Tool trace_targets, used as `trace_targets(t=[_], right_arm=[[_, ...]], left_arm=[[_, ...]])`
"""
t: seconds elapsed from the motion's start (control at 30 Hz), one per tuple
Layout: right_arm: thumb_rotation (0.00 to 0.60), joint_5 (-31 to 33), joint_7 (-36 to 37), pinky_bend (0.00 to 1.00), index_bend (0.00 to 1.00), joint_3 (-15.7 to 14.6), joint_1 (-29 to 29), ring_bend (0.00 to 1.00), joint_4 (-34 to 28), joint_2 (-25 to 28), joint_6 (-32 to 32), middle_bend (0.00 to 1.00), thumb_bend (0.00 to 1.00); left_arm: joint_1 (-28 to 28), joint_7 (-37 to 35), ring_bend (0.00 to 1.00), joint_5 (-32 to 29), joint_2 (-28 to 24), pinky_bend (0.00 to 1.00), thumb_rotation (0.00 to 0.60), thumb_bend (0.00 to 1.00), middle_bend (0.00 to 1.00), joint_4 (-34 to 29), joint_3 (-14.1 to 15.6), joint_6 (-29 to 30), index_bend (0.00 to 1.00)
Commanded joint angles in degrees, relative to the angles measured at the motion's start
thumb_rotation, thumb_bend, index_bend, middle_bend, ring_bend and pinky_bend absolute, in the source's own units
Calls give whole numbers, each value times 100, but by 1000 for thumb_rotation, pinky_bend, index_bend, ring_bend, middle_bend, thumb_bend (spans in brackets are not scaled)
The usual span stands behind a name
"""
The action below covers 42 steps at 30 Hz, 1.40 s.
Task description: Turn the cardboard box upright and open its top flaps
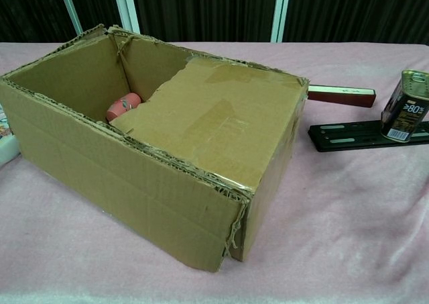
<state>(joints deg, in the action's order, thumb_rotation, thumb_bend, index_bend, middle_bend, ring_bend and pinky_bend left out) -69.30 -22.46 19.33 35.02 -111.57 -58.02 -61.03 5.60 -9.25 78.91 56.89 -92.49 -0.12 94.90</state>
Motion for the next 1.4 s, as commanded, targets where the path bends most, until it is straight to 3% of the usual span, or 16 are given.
trace_targets(t=[0.03,0.37,0.6,1.13,1.4], right_arm=[[600,185,-359,259,206,101,569,158,82,-368,424,232,676],[600,978,-935,274,342,257,2191,256,785,-1835,1253,367,845],[600,1359,-1132,274,363,175,2760,260,1112,-2324,1396,410,873],[600,1849,-1494,274,449,-382,3466,252,1451,-2648,1622,420,923],[600,1774,-1781,272,577,-655,3585,248,1345,-2554,1447,416,923]], left_arm=[[-66,-216,28,99,138,44,600,240,87,180,-53,-33,65],[-98,-543,28,129,277,45,600,252,87,521,-198,-271,65],[-109,-667,28,125,289,45,600,259,87,583,-276,-416,65],[-146,-848,28,132,266,45,600,260,88,612,-408,-643,65],[-169,-833,28,199,275,45,600,260,87,619,-446,-645,65]])
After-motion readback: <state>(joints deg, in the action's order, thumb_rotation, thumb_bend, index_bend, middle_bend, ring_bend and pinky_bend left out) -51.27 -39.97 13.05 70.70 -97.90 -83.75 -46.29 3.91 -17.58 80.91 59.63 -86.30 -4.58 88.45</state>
